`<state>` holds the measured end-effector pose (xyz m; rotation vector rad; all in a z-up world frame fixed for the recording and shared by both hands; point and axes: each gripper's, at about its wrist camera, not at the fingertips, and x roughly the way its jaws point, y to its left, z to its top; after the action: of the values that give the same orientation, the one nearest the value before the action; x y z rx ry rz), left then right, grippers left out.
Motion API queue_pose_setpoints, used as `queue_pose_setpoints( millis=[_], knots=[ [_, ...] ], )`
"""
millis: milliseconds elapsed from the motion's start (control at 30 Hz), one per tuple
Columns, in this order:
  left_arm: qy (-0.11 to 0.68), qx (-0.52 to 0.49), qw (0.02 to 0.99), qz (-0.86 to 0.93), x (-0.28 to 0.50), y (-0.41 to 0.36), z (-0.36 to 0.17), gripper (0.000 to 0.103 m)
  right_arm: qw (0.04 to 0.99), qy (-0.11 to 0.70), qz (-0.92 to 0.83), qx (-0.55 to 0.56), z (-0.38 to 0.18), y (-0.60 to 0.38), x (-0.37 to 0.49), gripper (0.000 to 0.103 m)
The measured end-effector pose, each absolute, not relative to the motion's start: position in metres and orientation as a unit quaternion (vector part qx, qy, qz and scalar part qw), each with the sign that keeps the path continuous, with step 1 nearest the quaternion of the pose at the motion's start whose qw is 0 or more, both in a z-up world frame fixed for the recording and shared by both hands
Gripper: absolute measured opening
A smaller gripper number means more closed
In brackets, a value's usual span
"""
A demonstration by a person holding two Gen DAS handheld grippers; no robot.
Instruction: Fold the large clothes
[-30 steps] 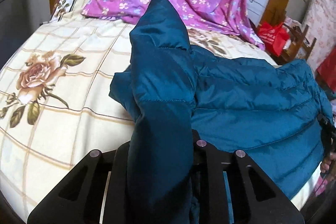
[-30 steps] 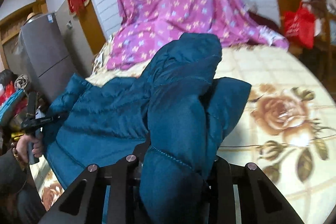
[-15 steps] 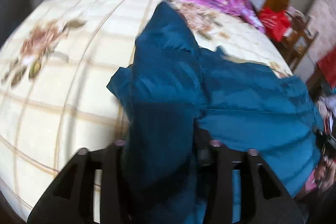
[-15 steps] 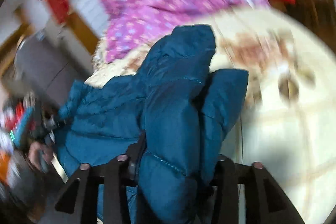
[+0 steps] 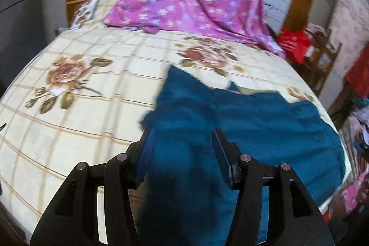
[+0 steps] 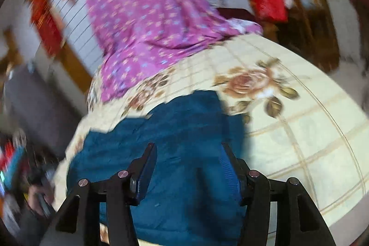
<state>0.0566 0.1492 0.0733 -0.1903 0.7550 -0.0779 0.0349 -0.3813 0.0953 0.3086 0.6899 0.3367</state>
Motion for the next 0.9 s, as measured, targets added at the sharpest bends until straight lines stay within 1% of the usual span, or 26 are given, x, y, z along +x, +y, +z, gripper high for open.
queue_pose_setpoints(
  millis=[33,67,100,167,200,267,300,333,400,433,500,600,767,900],
  knots=[
    [0.370,-0.086,0.924,-0.054,0.053,0.137,0.069,0.054,0.916,0.337,0.174,0.131,0.090,-0.368,0.030,0.057],
    [0.372,-0.080,0.923,-0.063,0.053,0.127,0.065,0.056,0.915,0.342,0.180,0.114,0.082,-0.356,0.027,0.064],
    [0.378,-0.069,0.921,-0.070,0.052,0.116,0.053,0.057,0.915,0.350,0.178,0.094,0.071,-0.342,0.029,0.069],
    [0.399,-0.050,0.914,-0.052,0.059,0.103,0.034,0.057,0.912,0.370,0.164,0.068,0.047,-0.329,0.036,0.069],
    [0.418,-0.044,0.906,-0.040,0.065,0.100,0.018,0.057,0.903,0.397,0.156,0.053,0.026,-0.322,0.043,0.070],
    [0.413,-0.054,0.908,-0.044,0.065,0.101,0.009,0.057,0.909,0.382,0.156,0.054,0.010,-0.323,0.039,0.072],
    [0.405,-0.053,0.912,-0.044,0.063,0.101,0.007,0.058,0.916,0.366,0.157,0.059,0.007,-0.324,0.034,0.076],
    [0.400,-0.050,0.914,-0.044,0.062,0.101,0.007,0.058,0.915,0.367,0.158,0.061,0.006,-0.324,0.035,0.078],
    [0.393,-0.049,0.917,-0.043,0.061,0.101,0.005,0.060,0.912,0.370,0.164,0.068,0.005,-0.321,0.035,0.090],
    [0.393,-0.050,0.917,-0.040,0.062,0.101,0.004,0.060,0.911,0.371,0.164,0.070,0.004,-0.319,0.036,0.093],
    [0.395,-0.052,0.916,-0.034,0.062,0.100,0.003,0.065,0.910,0.377,0.161,0.069,0.004,-0.314,0.037,0.103],
    [0.395,-0.059,0.916,-0.031,0.058,0.098,0.003,0.069,0.911,0.380,0.146,0.067,0.004,-0.310,0.034,0.103],
    [0.409,-0.069,0.910,-0.020,0.060,0.096,0.004,0.070,0.908,0.381,0.149,0.088,0.006,-0.314,0.034,0.103],
    [0.425,-0.094,0.900,-0.026,0.064,0.102,0.004,0.071,0.913,0.373,0.142,0.084,0.005,-0.311,0.031,0.103]
  ],
)
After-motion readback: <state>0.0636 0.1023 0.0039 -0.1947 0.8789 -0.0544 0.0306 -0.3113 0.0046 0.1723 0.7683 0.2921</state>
